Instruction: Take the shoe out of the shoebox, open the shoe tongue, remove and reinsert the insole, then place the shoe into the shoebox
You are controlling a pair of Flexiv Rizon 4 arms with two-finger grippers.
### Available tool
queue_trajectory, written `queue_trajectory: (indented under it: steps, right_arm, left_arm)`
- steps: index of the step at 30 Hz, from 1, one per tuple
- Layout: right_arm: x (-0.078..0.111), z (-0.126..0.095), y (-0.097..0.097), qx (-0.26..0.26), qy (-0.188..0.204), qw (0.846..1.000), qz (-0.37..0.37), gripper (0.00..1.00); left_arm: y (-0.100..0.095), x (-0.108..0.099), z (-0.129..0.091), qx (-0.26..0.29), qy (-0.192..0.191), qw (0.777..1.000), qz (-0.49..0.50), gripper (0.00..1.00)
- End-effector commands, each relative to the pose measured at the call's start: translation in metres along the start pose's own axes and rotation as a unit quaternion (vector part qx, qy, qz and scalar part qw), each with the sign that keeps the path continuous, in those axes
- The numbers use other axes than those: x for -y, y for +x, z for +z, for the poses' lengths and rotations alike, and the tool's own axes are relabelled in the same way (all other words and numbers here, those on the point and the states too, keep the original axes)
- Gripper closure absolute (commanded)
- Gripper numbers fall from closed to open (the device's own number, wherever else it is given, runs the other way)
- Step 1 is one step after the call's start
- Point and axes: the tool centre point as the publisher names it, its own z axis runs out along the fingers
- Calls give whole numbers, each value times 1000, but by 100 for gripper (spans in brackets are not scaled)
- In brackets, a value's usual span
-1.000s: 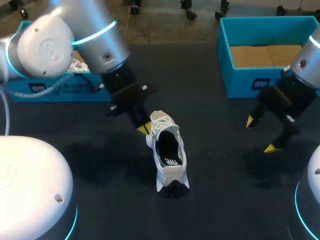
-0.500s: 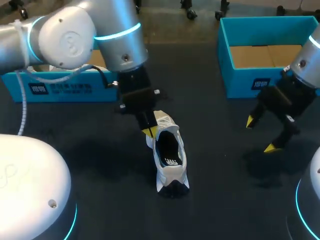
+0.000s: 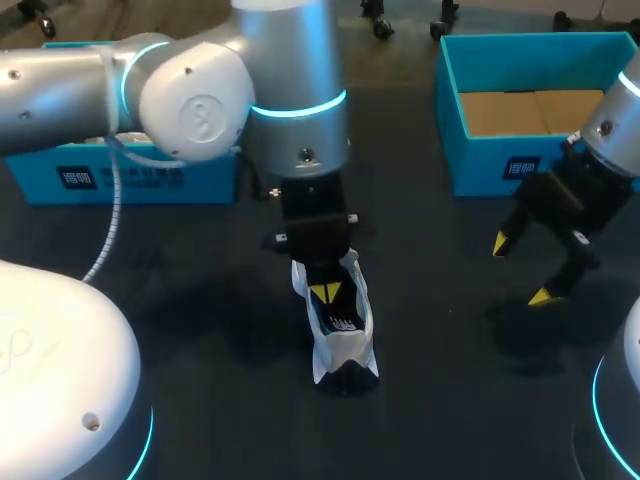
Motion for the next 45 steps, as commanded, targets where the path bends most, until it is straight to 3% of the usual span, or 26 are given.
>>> queue_trajectory:
  steps: [1,11,16,22,29,38,45]
  right_arm:
    - [0,0,0,0,1,1000,0,0]
    - [0,0,0,0,1,1000,0,0]
    - [0,0,0,0,1,1000,0,0]
    - [0,0,0,0,1,1000,0,0]
    - [0,0,0,0,1,1000,0,0]
    - [0,0,0,0,1,1000,0,0]
    - [0,0,0,0,1,1000,0,0]
  left_arm:
    - [-5,-7,1,-13,5,1000,1,100]
    - [-5,-7,1,-13,5,1000,1,100]
    - [-10,-15,19,-17,-22,999,21,100]
    - [-14,-21,41,-28,-8,999,31,100]
    - [-13,-19,51,-42,25,997,59,100]
    - [-13,-19,51,-42,25,997,59,100]
    - [1,-7,65,-25,31,997,66,100]
